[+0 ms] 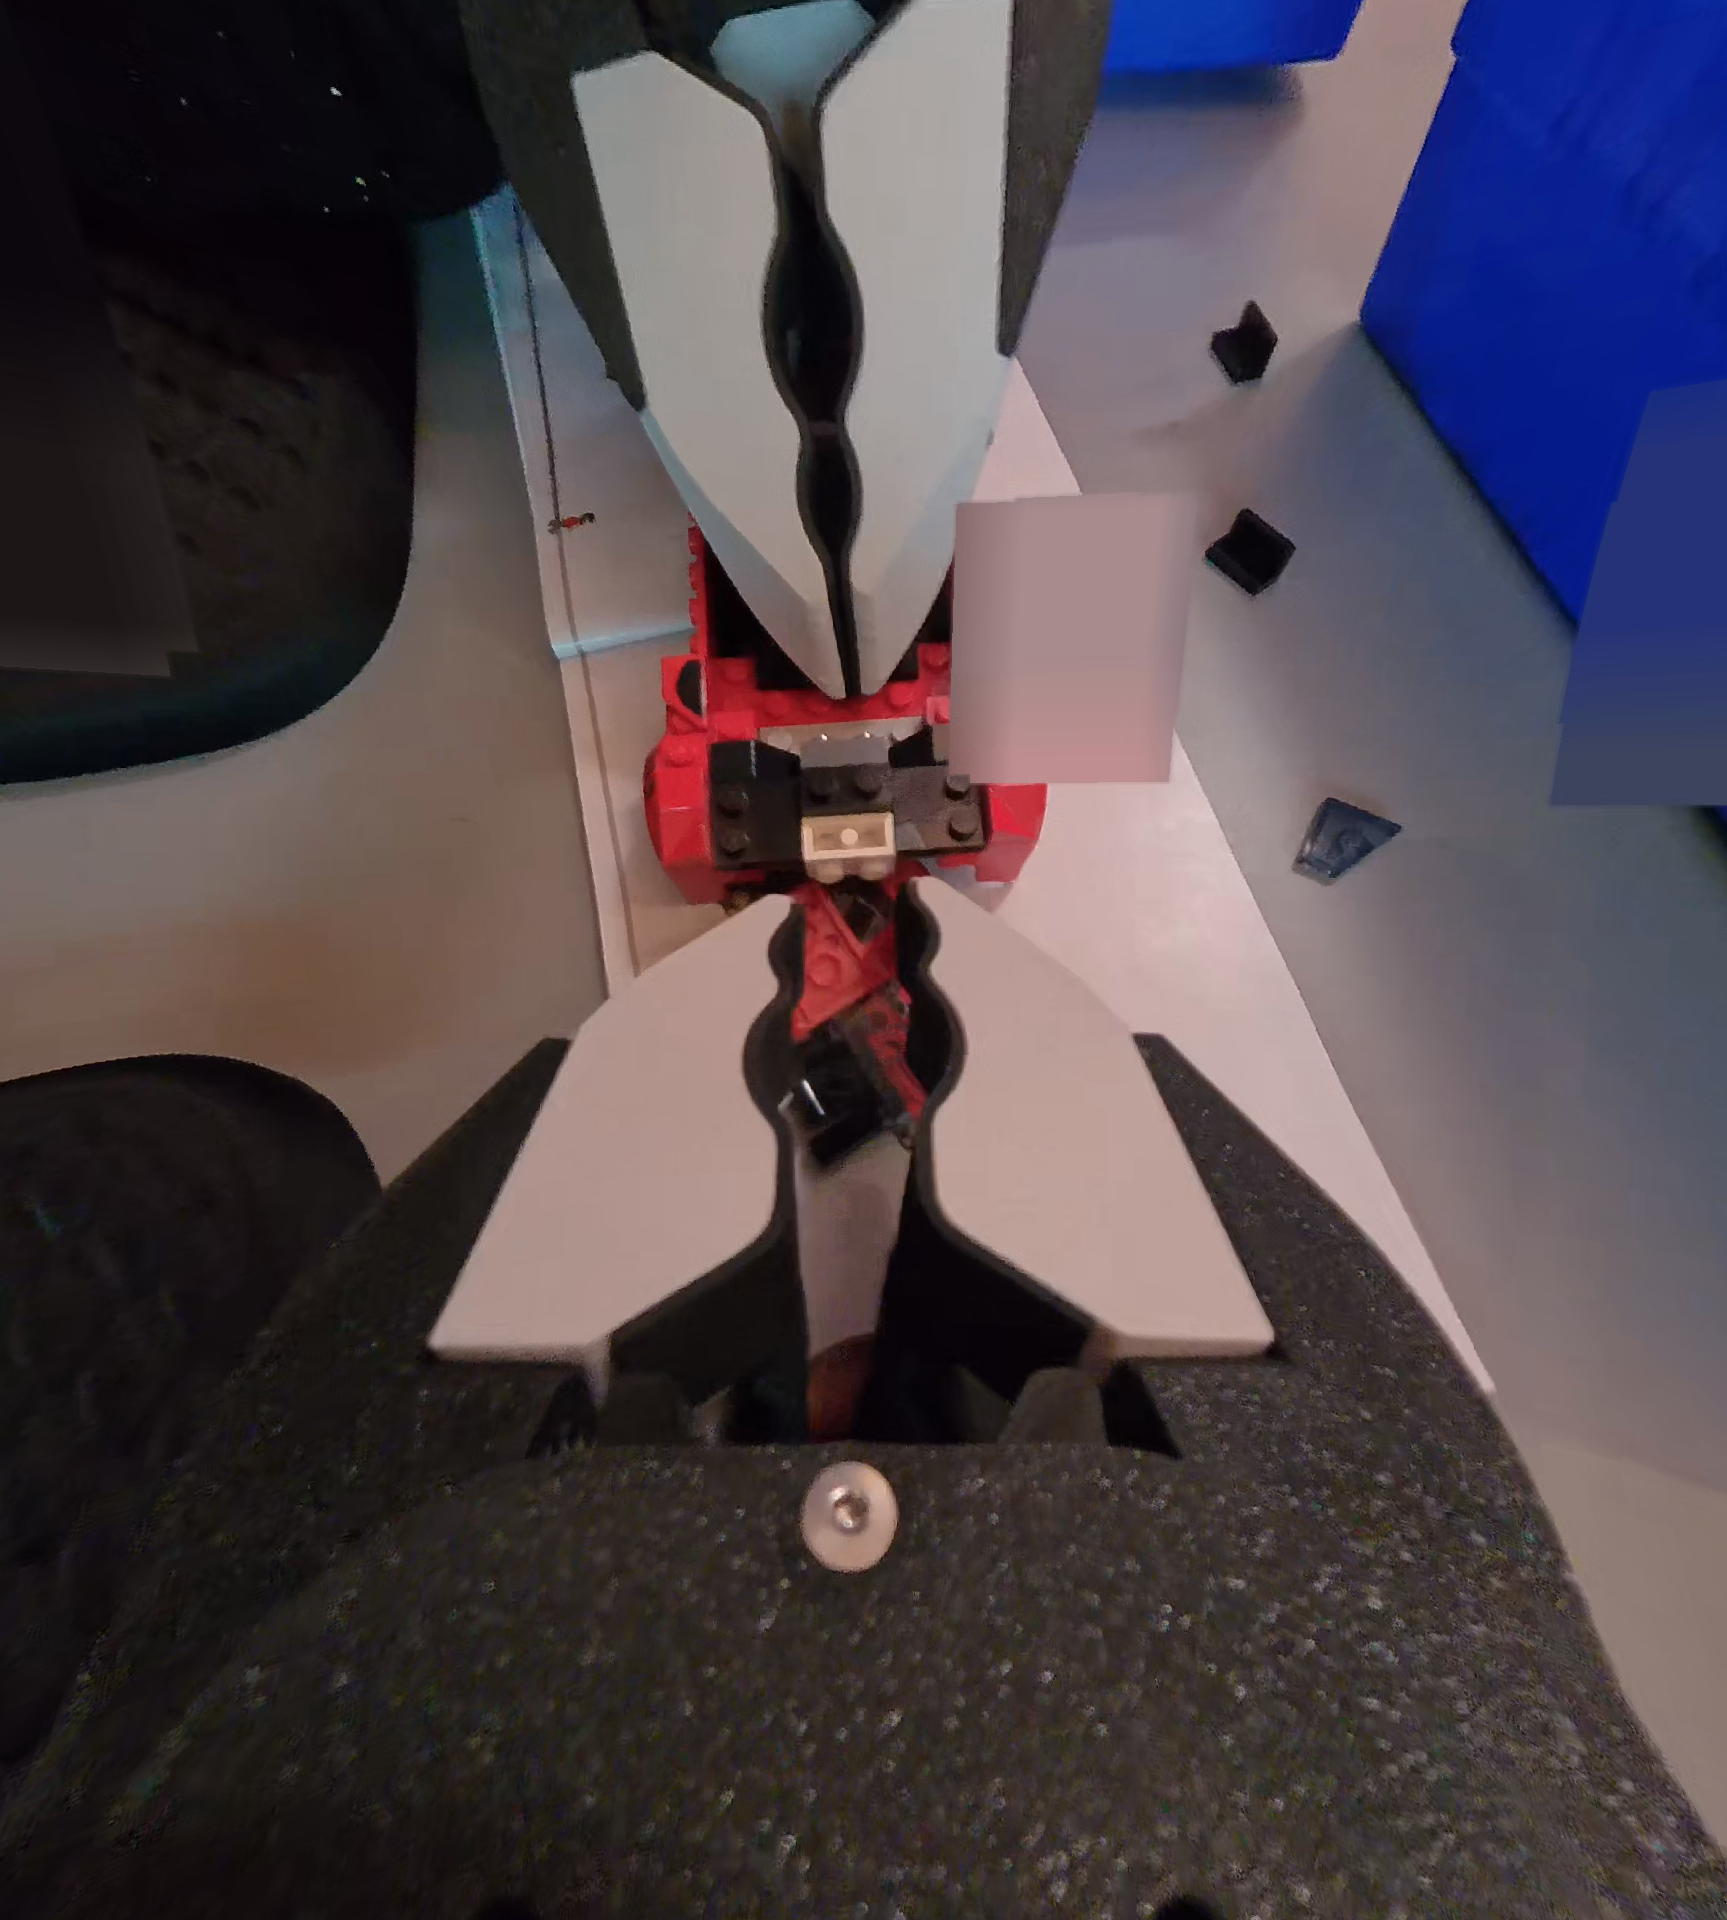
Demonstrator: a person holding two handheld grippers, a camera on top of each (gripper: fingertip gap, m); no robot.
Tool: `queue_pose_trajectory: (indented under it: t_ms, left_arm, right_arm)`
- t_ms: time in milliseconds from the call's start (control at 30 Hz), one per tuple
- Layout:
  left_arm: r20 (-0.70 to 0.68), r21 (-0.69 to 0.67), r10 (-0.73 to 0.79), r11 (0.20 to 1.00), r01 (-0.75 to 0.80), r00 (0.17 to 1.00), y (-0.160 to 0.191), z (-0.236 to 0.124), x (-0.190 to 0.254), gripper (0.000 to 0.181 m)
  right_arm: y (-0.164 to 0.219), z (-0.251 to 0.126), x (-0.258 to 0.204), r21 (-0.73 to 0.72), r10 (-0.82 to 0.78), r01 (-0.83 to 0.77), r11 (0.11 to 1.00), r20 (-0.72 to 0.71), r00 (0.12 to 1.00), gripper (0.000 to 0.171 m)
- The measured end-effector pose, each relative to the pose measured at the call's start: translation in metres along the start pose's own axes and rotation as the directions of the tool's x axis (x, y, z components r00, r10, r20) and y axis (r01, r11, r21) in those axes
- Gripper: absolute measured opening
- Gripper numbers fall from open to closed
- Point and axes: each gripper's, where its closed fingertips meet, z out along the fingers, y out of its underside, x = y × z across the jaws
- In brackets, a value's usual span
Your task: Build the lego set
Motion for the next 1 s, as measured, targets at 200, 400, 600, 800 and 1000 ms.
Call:
queue_pose_trajectory:
  t_ms: [200,400,600,800,1000]
  left_arm:
    - [0.001,0.006,0.004,1.000,-0.004,1.000,-0.0009,0.0011,-0.0002,0.000]
    - [0.004,0.000,0.006,1.000,-0.006,1.000,-0.0009,0.0012,-0.0004,0.000]
    - [0.009,-0.017,0.019,1.000,-0.019,1.000,-0.0007,0.0014,-0.0003,0.000]
    - [0.004,-0.011,0.015,1.000,-0.015,1.000,-0.0006,0.0016,-0.0002,0.000]
    - [-0.001,-0.012,0.015,1.000,-0.015,1.000,-0.0005,0.0017,-0.0003,0.000]
  right_arm:
    - [-0.0039,0.0011,0.0003,0.024,-0.024,0.025,0.999,-0.013,1.000,0.000]
    - [-0.0039,0.0013,0.0003,0.025,-0.016,0.016,1.000,-0.009,1.000,0.000]
    - [-0.0047,0.0017,0.0016,0.026,-0.022,0.022,0.999,-0.024,0.999,0.000]
    - [-0.0047,0.0031,0.0042,0.018,-0.036,0.037,0.999,-0.053,0.998,0.000]
    - [-0.0045,0.0038,0.0041,0.017,-0.029,0.030,0.999,-0.056,0.998,0.000]
